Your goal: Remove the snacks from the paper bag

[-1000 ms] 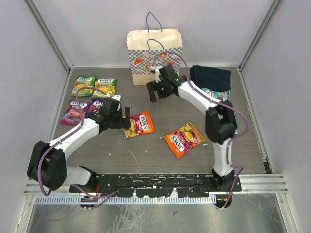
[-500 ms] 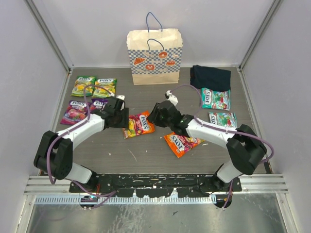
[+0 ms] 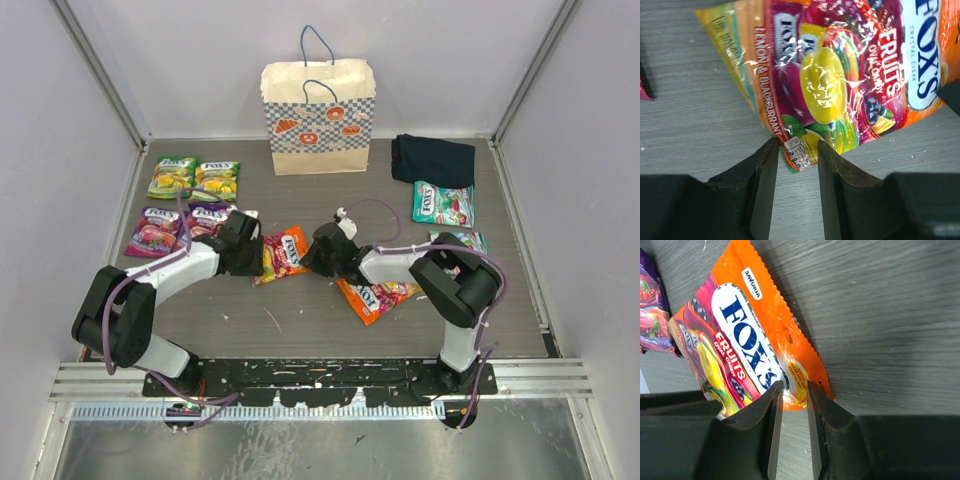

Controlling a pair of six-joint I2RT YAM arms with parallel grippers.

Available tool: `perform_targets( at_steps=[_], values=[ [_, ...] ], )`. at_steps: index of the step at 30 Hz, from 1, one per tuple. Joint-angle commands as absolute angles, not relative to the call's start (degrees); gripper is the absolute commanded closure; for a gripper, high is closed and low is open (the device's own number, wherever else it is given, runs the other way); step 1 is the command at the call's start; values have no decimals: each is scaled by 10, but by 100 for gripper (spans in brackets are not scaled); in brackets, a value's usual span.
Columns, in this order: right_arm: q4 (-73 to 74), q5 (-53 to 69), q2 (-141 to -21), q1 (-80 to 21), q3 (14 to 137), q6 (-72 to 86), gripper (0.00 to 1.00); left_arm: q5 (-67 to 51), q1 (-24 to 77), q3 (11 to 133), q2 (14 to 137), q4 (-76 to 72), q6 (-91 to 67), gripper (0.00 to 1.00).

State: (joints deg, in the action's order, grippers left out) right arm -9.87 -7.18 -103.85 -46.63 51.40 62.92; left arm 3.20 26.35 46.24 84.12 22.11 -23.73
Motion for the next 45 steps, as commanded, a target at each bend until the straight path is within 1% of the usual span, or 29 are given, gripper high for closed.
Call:
perform_targets(
  at_steps=[1,8,11,13,15,17,20,23,26,28,29,31,32,34,36,37,38,39,40,41,43,45],
  values=[
    [-129,-69,-1066,-460,548,623,69,31,292,448,833,180,-273,63],
    [-138,-31,-1129,-401,609,569,71,12,317,444,870,132,-314,65],
    [-125,37,-1172,-374,678,507,70,0,319,443,877,108,-332,65],
    [-100,97,-1217,-363,757,458,69,-2,319,446,880,97,-340,65],
    [-60,148,-1258,-359,833,409,64,-8,319,446,884,77,-349,64],
    [-22,204,-1299,-356,905,376,57,-30,319,454,893,50,-361,63],
    [0,258,-1340,-354,987,370,51,-46,319,489,918,44,-366,63],
    [27,255,-1341,-349,1048,348,46,-37,319,510,933,37,-371,63],
    [58,223,-1321,-326,1093,333,38,-27,319,516,936,24,-379,62],
    [47,238,-1287,-296,1084,331,35,-26,319,522,940,14,-381,59],
    [31,244,-1264,-279,1067,332,33,-27,319,528,942,11,-380,56],
    [0,246,-1203,-249,997,329,26,-32,319,541,949,10,-376,49],
    [-10,246,-1172,-236,963,324,23,-33,319,547,950,14,-372,48],
    [-12,236,-1097,-211,889,312,20,-33,319,554,945,17,-366,45],
    [-3,207,-1012,-206,802,283,18,-22,325,556,927,17,-350,38],
    [7,183,-973,-206,764,267,17,-16,332,556,909,17,-341,29],
    [28,153,-932,-207,726,253,16,-5,346,557,895,18,-330,13],
    [40,119,-896,-207,689,247,13,7,360,557,881,20,-319,0],
    [46,82,-859,-205,649,251,8,19,376,556,869,23,-311,2],
    [48,47,-830,-204,617,258,5,29,391,554,861,28,-308,2],
    [66,19,-798,-195,584,266,4,34,424,539,851,27,-315,2],
    [111,3,-790,-189,577,268,7,17,453,515,851,9,-328,1]
  ],
)
